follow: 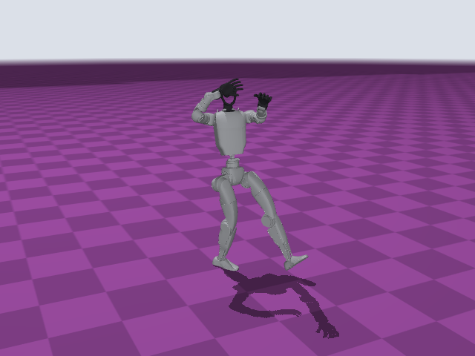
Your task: Kungfu
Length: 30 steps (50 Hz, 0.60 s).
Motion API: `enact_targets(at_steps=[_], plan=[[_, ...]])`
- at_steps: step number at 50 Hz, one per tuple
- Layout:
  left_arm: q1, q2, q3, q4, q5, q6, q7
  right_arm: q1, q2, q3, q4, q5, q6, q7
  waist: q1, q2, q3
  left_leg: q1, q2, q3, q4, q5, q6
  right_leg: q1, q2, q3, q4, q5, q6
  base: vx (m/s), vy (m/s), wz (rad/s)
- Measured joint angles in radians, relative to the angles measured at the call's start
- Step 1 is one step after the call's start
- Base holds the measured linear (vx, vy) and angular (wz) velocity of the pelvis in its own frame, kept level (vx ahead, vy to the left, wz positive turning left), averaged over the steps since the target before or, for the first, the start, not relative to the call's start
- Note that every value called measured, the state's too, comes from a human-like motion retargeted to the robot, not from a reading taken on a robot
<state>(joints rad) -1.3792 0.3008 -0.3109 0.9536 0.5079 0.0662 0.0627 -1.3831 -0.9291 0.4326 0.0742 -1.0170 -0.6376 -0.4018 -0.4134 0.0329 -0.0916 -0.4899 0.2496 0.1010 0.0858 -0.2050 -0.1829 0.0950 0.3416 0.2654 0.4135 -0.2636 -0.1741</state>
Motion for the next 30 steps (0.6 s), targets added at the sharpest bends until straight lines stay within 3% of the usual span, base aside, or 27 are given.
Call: enact_targets(at_steps=[4, 7, 10, 12, 13, 15, 17, 20, 22, 25, 27, 30], plan=[[0.067, 0.006, 0.004, 0.020, 0.097, 0.041, -0.058, 0.062, 0.068, 0.021, 0.008, -0.094, 0.025, -0.030, -0.028, 0.064, 0.041, 0.063, 0.038, -0.107, 0.023, -0.017, -0.051, 0.022, 0.008, 0.064, 0.100, 0.016, -0.020, 0.27, 0.09, -2.76], [0.121, 0.009, 0.008, 0.046, 0.161, 0.045, -0.122, 0.116, 0.131, 0.053, 0.045, -0.110, 0.013, -0.012, -0.060, 0.113, 0.065, 0.130, 0.051, -0.100, 0.078, -0.034, -0.036, 0.009, -0.009, 0.111, 0.183, 0.006, -0.027, 0.22, 0.30, -2.59], [0.198, 0.016, 0.016, 0.069, 0.273, 0.034, -0.211, 0.197, 0.228, 0.055, 0.105, -0.167, 0.045, -0.046, -0.103, 0.191, 0.091, 0.147, 0.069, -0.125, 0.099, 0.124, -0.040, -0.049, -0.053, 0.056, 0.235, 0.030, -0.012, 0.14, 0.41, -2.56], [0.286, 0.058, 0.011, 0.071, 0.388, 0.007, -0.277, 0.286, 0.334, 0.049, 0.163, -0.251, 0.087, -0.164, -0.079, 0.231, 0.077, 0.134, 0.120, 0.014, 0.158, 0.166, -0.052, -0.123, -0.131, 0.012, 0.266, 0.049, 0.031, 0.07, 0.46, -3.80], [0.331, 0.083, 0.005, 0.068, 0.449, -0.004, -0.312, 0.327, 0.394, 0.058, 0.206, -0.285, 0.112, -0.245, -0.045, 0.238, 0.075, 0.172, 0.140, 0.126, 0.162, 0.164, -0.042, -0.159, -0.194, -0.006, 0.271, 0.053, 0.055, -0.09, 0.60, -4.09], [0.417, 0.112, -0.023, 0.074, 0.572, -0.015, -0.395, 0.405, 0.503, 0.071, 0.317, -0.308, 0.129, -0.397, -0.058, 0.296, 0.099, 0.178, 0.160, 0.188, 0.213, 0.116, -0.018, -0.204, -0.303, -0.159, 0.213, 0.073, 0.086, -0.22, 0.68, -3.35], [0.506, 0.136, -0.052, 0.116, 0.686, -0.030, -0.492, 0.464, 0.596, 0.108, 0.439, -0.309, 0.103, -0.450, -0.012, 0.324, 0.123, 0.240, 0.151, 0.321, 0.208, 0.096, -0.007, -0.277, -0.398, -0.234, 0.180, 0.082, 0.127, -0.26, 0.60, -4.16], [0.649, 0.177, -0.133, 0.173, 0.831, -0.082, -0.687, 0.575, 0.764, 0.170, 0.643, -0.281, 0.085, -0.476, 0.059, 0.338, 0.156, 0.351, 0.130, 0.500, 0.166, 0.113, -0.049, -0.414, -0.529, -0.353, 0.148, 0.092, 0.173, -0.14, 0.42, -4.81], [0.763, 0.195, -0.180, 0.181, 0.877, -0.138, -0.759, 0.644, 0.844, 0.233, 0.749, -0.258, 0.056, -0.496, 0.063, 0.356, 0.193, 0.401, 0.105, 0.559, 0.138, 0.130, -0.078, -0.488, -0.604, -0.507, 0.116, 0.083, 0.164, -0.22, 0.24, -4.04], [0.926, 0.169, -0.252, 0.202, 0.875, -0.184, -0.800, 0.734, 0.922, 0.342, 0.876, -0.246, -0.047, -0.507, 0.042, 0.364, 0.236, 0.393, -0.002, 0.476, 0.114, 0.169, -0.079, -0.617, -0.720, -0.661, 0.076, 0.120, 0.121, -0.23, 0.34, -3.28], [1.025, 0.133, -0.274, 0.223, 0.867, -0.237, -0.885, 0.792, 0.946, 0.432, 0.932, -0.191, -0.117, -0.498, 0.079, 0.338, 0.271, 0.403, -0.072, 0.334, 0.134, 0.159, -0.079, -0.748, -0.653, -0.412, 0.081, 0.118, 0.175, -0.15, 0.12, -3.95], [1.172, 0.082, -0.285, 0.232, 0.838, -0.277, -1.004, 0.890, 0.977, 0.517, 0.971, -0.160, -0.194, -0.451, 0.207, 0.313, 0.345, 0.479, -0.161, 0.103, 0.147, 0.089, -0.079, -0.894, -0.501, -0.196, 0.085, 0.195, 0.196, 0.06, 0.00, -4.88]])
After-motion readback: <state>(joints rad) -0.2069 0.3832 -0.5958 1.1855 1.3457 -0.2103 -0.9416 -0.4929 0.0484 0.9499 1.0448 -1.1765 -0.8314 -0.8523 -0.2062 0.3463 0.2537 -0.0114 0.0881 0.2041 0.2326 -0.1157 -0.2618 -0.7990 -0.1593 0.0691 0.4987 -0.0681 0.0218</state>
